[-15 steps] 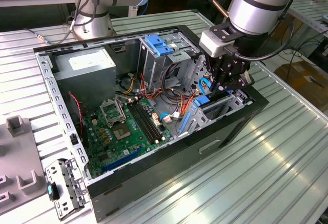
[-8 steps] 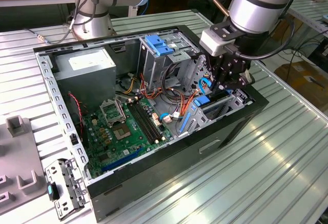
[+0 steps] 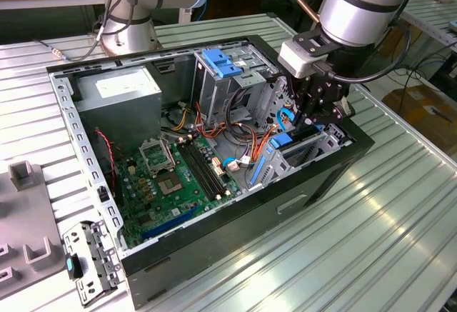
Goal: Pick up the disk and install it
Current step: 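Insert the second disk wire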
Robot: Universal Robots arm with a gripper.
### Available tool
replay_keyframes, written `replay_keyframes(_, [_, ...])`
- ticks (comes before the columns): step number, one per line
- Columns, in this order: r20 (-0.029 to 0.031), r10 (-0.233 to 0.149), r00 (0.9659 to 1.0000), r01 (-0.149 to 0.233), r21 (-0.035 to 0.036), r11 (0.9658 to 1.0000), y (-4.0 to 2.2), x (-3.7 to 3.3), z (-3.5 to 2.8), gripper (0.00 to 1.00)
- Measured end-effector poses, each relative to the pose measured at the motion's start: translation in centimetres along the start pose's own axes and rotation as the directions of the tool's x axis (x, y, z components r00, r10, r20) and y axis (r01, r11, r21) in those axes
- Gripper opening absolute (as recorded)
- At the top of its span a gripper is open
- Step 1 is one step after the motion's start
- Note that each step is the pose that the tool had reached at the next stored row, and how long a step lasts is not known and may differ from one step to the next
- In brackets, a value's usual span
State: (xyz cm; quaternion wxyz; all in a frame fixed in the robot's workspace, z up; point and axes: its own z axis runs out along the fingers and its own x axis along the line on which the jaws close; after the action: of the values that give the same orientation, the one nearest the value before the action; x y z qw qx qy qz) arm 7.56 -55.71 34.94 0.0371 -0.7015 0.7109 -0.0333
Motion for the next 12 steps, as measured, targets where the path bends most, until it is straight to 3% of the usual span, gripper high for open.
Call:
replay_keyframes(5, [0.0019, 0.0, 1.0, 0.0, 0.0, 1.0, 0.0, 0.01, -0.01, 0.16])
replay_keyframes(6, [0.0087, 0.001, 1.0, -0.001, -0.0002, 1.0, 0.01, 0.0, 0.01, 0.16])
replay_keyframes(7, [0.0199, 0.002, 0.9998, -0.002, -0.0003, 1.0, 0.0, 0.0, 0.0, 0.16])
replay_keyframes(8, [0.0232, 0.002, 0.9997, -0.002, -0.0003, 1.0, 0.0, 0.0, 0.01, 0.16])
replay_keyframes(12, [0.0247, 0.002, 0.9997, -0.002, -0.0004, 1.0, 0.0, 0.1, 0.03, 0.16])
